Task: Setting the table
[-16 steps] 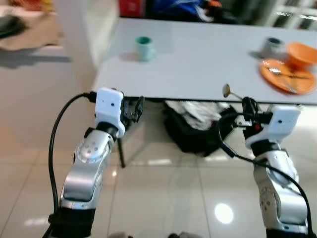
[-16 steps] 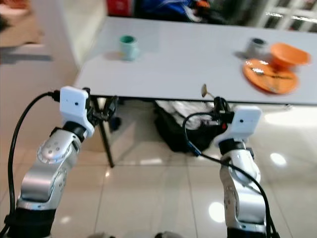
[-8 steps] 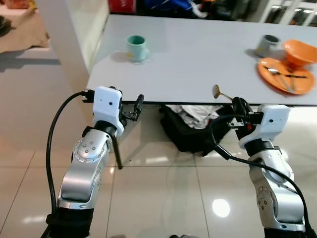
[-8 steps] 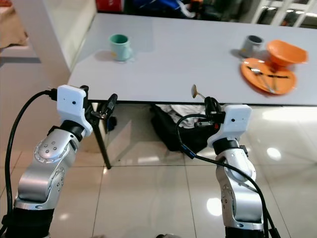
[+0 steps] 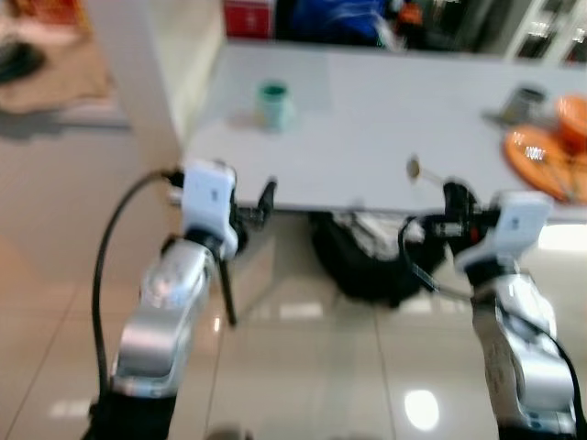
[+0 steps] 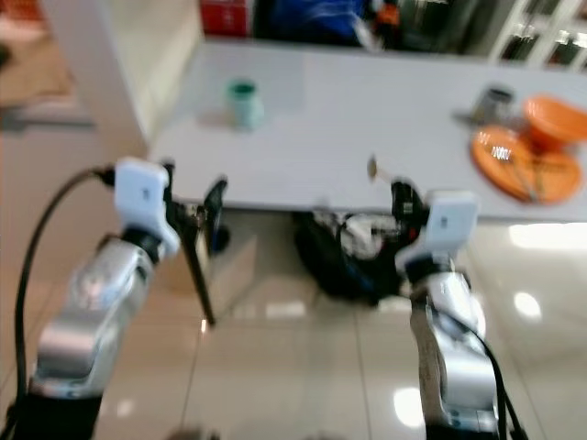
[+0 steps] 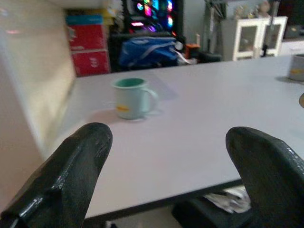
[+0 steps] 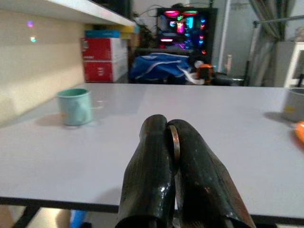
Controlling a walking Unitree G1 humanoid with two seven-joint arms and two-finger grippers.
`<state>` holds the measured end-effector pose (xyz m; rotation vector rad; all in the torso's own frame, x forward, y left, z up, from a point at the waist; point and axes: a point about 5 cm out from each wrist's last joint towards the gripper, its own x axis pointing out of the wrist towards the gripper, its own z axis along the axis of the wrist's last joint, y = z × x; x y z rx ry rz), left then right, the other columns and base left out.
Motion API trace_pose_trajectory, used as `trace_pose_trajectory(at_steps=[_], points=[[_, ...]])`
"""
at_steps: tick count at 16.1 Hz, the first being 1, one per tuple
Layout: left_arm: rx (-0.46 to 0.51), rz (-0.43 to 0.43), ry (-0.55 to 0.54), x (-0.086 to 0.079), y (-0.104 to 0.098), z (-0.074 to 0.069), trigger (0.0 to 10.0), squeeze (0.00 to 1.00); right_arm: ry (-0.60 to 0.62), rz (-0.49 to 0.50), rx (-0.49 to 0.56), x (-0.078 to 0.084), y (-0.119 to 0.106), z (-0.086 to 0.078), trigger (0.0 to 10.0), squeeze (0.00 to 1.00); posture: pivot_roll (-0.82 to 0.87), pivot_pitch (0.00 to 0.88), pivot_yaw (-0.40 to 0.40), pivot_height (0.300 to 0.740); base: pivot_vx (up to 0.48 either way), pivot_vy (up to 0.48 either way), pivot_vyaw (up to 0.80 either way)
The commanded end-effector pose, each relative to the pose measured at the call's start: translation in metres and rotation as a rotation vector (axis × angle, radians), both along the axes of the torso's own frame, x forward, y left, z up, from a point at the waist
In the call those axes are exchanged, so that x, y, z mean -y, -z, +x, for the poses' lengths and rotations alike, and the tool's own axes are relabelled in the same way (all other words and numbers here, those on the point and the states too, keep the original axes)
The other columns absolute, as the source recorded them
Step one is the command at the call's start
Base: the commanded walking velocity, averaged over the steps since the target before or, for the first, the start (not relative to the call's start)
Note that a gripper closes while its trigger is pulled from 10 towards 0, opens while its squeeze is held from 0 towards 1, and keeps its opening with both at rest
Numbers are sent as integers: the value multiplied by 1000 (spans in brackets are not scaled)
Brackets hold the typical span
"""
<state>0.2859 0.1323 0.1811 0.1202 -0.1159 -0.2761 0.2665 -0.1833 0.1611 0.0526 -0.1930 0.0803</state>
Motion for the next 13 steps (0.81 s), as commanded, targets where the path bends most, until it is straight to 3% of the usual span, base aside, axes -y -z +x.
trace_pose_trajectory(at_steps=[1,3,13], points=[[-9,2,-7,-2,0,0,10000,0,-17,9,16,-2,-5,1,10000,0,41,86,-47,740,352,0,0],[-11,5,-6,-2,0,-1,10000,0,-10,-1,12,0,-5,2,10000,0,43,92,-47,740,352,0,-716],[-6,14,-3,-2,-2,1,10000,0,-44,4,47,0,-10,8,10000,0,53,88,-46,740,351,0,0]])
